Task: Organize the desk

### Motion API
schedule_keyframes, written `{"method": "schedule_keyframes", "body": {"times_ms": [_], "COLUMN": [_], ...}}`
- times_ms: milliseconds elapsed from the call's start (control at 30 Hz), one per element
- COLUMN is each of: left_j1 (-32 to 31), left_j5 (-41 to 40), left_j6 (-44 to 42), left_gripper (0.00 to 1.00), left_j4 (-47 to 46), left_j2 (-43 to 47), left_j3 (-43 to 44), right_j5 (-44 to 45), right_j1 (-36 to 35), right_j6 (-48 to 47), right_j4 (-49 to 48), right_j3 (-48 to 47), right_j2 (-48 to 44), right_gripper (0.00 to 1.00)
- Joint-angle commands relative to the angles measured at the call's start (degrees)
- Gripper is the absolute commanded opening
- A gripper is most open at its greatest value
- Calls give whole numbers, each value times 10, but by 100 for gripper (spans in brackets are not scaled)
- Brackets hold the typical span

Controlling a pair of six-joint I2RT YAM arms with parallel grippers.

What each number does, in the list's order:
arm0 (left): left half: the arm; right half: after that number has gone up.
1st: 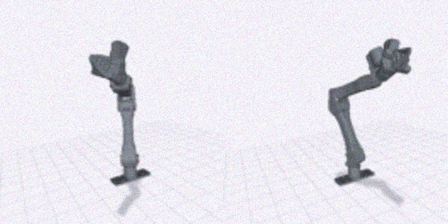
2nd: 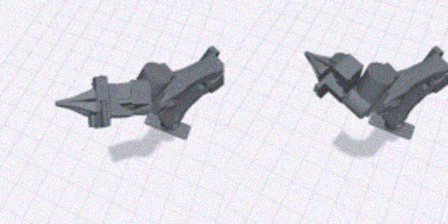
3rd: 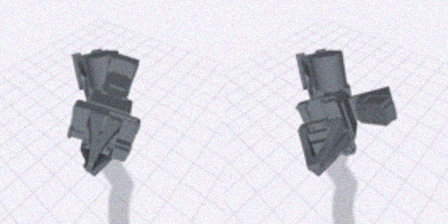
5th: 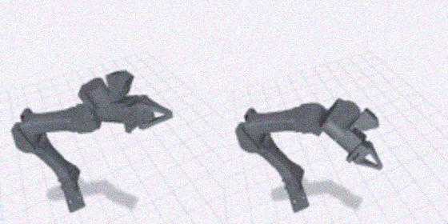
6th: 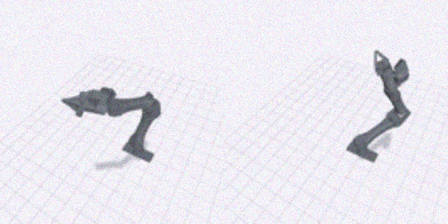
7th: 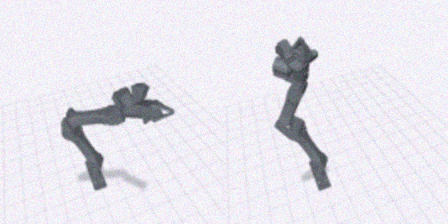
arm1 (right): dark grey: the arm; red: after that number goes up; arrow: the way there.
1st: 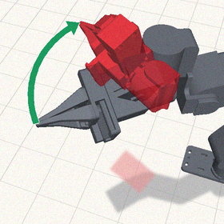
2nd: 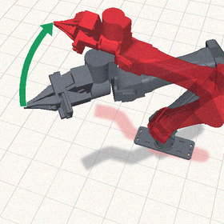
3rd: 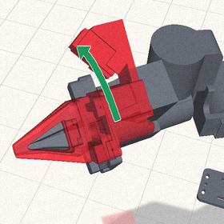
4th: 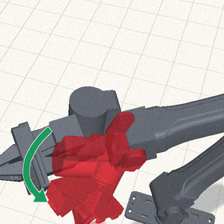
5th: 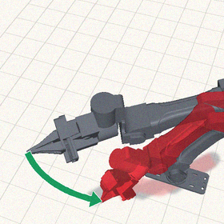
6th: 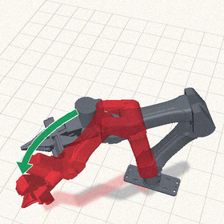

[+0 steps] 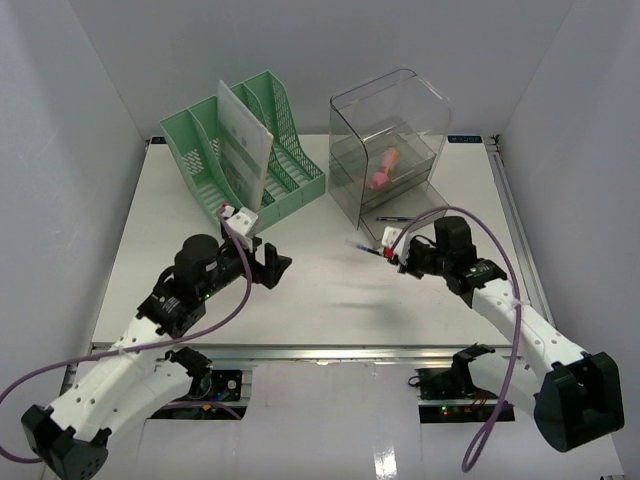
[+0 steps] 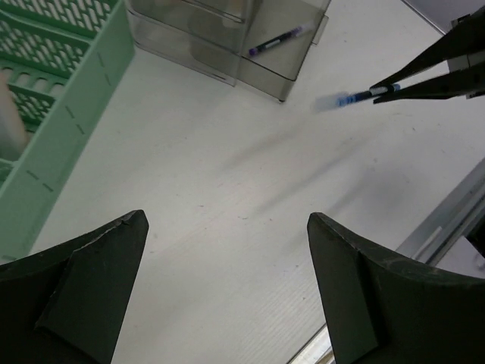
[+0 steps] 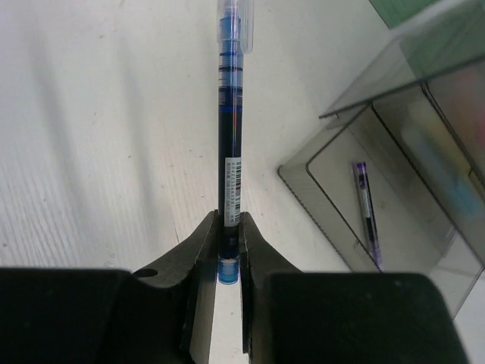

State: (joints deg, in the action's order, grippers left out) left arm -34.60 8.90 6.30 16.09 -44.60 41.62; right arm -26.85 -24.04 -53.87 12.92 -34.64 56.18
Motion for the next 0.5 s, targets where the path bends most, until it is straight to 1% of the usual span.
{"method": "schedule_keyframes", "body": {"times_ms": [0,67,133,200,267,333,400,467], "left_j1": [1,1,1,1,1,1,1,1], "left_j5": [-80,-80,-101,-112,-114,-114,-114,-116], "left_j6": [-37,-38,-39,-39,-38,-39,-40,-40], "left_gripper": [98,98,98,98,98,98,98,98], "left_j4": [24,22,20,20,18,17,17,17], "left_j2": [85,115,132,143,150,155,158,160], "left_j3": [-43,-60,-62,-63,-65,-65,-65,-65], "right_j5": [-97,-129,-165,-175,-171,-152,-121,-73], "right_j1": [101,158,198,221,230,233,233,233], "right_j6": [291,397,451,480,503,579,627,674], "right_j4": [-79,-121,-158,-184,-202,-257,-290,-287], "right_j3": [-60,-64,-65,-68,-70,-62,-54,-54], "right_j2": [47,71,89,103,110,115,120,133], "right_gripper": [8,8,8,8,8,8,8,8]}}
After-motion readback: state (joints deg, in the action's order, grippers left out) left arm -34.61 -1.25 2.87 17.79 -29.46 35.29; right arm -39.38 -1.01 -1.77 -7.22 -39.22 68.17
